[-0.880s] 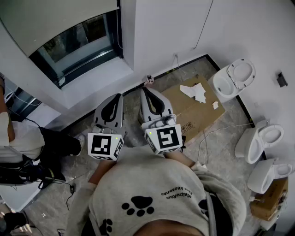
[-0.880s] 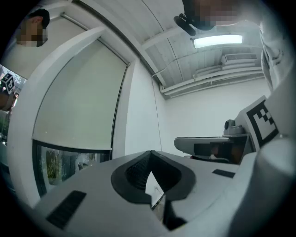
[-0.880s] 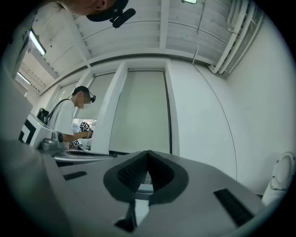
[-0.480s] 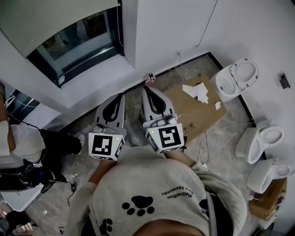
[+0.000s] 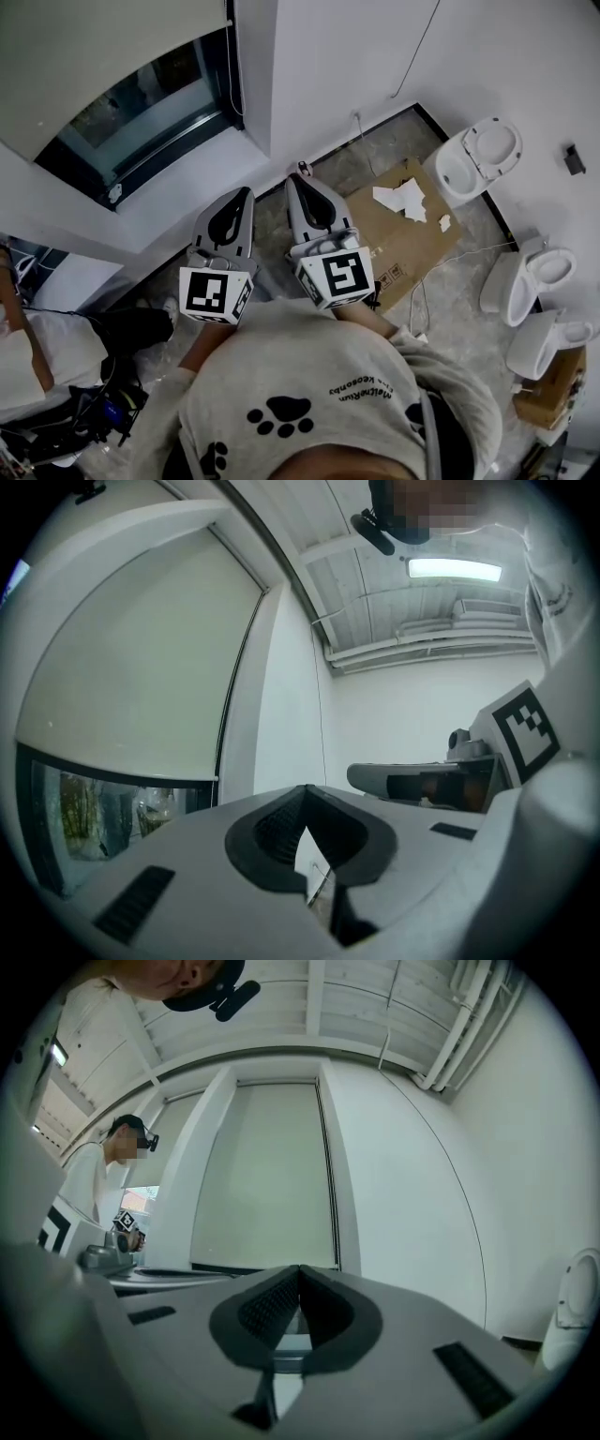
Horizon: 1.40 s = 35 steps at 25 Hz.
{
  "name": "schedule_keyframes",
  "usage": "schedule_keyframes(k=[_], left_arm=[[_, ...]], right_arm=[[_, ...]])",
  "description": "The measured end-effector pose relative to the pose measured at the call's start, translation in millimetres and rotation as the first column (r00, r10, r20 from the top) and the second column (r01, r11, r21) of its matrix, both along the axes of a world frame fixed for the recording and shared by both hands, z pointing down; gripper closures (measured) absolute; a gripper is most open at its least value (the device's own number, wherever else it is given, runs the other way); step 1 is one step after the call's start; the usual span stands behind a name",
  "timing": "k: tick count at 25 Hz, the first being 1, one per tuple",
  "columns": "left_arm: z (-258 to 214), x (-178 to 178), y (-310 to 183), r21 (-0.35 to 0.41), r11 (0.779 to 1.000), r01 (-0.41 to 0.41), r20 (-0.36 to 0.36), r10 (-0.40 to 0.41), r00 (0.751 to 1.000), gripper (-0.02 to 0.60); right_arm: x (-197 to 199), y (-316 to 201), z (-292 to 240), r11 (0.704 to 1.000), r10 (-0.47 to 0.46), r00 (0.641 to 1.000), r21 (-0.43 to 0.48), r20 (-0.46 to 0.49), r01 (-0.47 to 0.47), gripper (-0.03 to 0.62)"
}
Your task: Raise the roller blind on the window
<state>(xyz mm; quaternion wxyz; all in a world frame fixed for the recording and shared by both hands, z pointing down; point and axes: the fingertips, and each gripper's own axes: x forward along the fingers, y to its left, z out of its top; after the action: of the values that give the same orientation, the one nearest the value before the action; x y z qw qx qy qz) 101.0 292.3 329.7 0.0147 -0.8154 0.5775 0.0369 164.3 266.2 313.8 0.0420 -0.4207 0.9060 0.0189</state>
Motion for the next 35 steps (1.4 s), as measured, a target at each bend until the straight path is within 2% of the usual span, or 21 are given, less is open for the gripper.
schedule_keyframes(k=[13, 24, 35], left_arm=[[-4, -77, -127, -0.001, 0.990, -0.143, 0.043, 0.143, 0.989, 0.574], [9, -114, -165, -0.032, 0.987, -0.157, 0.000, 0.157, 0.988, 0.574], [11, -129, -214, -0.030, 0.986, -0.165, -0.023, 0.165, 0.986, 0.574]], right_arm=[[-76, -117, 4, 0.991, 0.134, 0.991, -0.011, 0.018, -0.134, 0.585], [-113, -152, 14, 0.987, 0.153, 0.988, -0.036, -0.021, -0.154, 0.585], [-135, -205, 13, 0.990, 0.141, 0.990, -0.024, -0.025, -0.142, 0.585]])
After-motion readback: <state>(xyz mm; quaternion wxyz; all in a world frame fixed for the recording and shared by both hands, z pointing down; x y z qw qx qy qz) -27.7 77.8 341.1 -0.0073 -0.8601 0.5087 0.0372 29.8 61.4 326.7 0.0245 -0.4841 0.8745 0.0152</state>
